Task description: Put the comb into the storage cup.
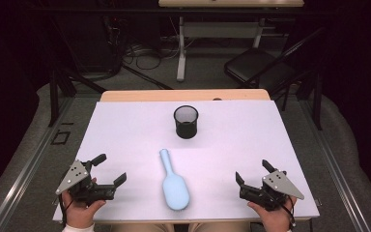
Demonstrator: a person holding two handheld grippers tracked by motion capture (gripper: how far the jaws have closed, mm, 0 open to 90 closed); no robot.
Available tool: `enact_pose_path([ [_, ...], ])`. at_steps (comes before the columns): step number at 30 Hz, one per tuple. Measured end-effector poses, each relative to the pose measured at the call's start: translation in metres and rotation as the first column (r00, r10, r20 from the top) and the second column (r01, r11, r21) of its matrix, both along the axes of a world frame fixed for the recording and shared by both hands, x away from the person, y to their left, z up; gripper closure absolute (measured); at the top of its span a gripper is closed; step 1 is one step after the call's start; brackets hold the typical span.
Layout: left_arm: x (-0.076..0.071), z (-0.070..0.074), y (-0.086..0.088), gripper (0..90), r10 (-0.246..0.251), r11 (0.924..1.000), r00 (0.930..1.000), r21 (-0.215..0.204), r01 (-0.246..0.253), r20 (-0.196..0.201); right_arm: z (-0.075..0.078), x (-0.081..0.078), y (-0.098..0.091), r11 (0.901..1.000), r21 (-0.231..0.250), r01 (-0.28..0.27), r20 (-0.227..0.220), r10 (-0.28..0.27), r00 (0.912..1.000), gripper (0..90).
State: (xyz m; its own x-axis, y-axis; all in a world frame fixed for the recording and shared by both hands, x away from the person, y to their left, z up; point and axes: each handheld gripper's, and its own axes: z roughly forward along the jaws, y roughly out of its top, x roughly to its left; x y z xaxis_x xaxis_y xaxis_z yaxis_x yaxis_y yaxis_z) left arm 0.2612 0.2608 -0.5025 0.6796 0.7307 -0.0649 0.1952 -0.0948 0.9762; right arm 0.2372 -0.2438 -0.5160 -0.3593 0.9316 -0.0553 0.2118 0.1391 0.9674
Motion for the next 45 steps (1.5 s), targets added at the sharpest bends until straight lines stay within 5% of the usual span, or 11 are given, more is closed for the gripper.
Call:
enact_pose_path([
  [23,0.002,0.005,0.001,0.6,-0.001,1.0,0.9967,-0.001,0.001,-0.081,-0.002,0.001,-0.003,1.0,0.009,-0.001,-0.007,0.001,1.0,6.6],
  [34,0.011,0.011,0.0,0.6,-0.004,0.9979,0.9908,-0.065,-0.005,-0.136,-0.004,0.002,-0.001,0.9998,0.01,-0.017,-0.017,0.017,0.9997,7.7],
  [45,0.021,0.018,-0.009,0.6,0.009,0.9999,0.987,0.009,-0.007,-0.16,-0.004,0.001,0.0,0.9997,0.014,-0.021,-0.016,0.021,0.9997,9.0],
])
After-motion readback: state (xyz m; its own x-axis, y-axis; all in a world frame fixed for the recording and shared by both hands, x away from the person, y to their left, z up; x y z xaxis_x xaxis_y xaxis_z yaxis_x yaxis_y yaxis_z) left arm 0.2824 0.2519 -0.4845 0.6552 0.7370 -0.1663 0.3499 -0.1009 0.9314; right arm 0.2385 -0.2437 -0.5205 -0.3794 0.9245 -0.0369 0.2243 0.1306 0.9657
